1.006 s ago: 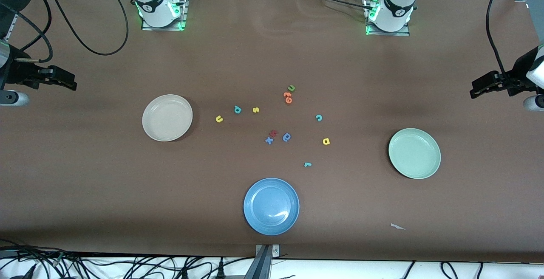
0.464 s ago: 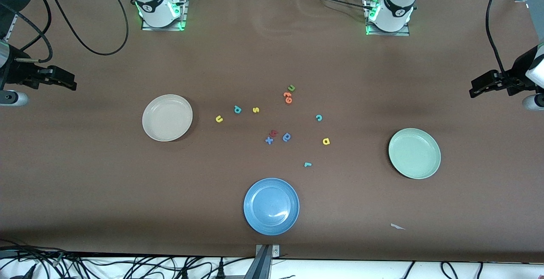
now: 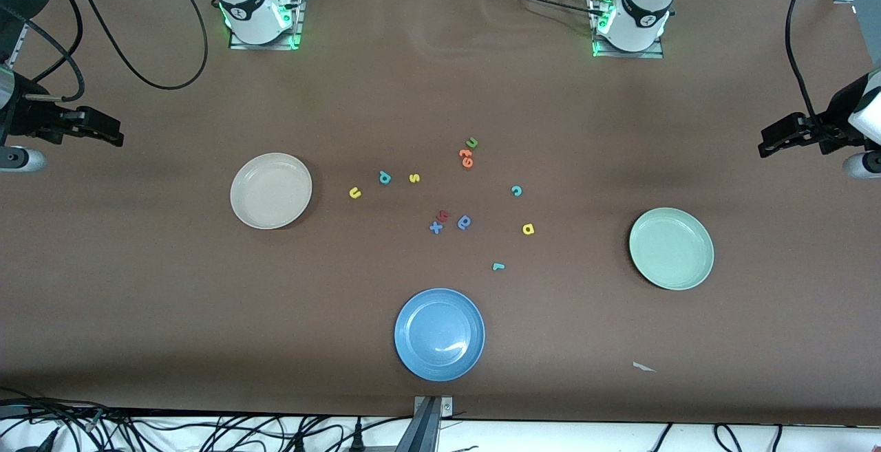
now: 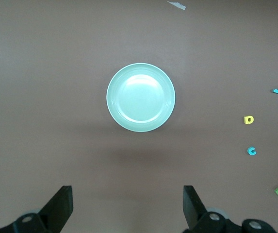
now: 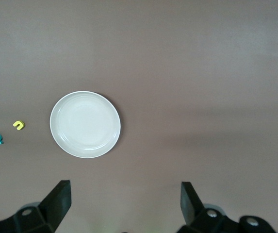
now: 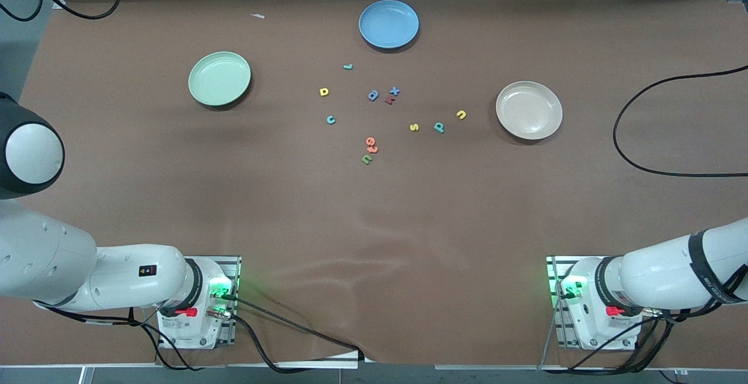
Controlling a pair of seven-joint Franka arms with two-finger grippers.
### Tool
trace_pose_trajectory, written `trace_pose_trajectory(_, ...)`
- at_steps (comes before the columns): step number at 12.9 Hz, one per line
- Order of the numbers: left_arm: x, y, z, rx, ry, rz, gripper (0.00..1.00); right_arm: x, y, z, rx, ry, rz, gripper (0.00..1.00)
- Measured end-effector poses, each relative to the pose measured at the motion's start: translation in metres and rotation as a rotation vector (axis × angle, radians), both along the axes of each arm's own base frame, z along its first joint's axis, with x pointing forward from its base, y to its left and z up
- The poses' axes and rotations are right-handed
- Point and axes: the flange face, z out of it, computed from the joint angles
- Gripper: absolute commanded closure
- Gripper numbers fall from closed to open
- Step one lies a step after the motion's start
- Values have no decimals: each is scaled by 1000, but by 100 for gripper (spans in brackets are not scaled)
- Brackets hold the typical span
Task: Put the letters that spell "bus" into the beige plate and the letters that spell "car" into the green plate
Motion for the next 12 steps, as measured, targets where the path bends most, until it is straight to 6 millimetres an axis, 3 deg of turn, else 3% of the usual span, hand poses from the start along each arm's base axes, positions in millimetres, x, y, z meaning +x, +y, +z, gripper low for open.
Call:
trace_pose_trajectory(8,2,-7,-6,-15,13,-9,0,0,-1,0,0,0,-2,0)
trace_pose_trajectory(10,21,-32,-35,-47,9,-34,0,0,-1,0,0,0,-2,0)
trace_pose_trajectory(12,46,-77,-81,-77,8,-15,0,0,-2,0,0,1,-3,0)
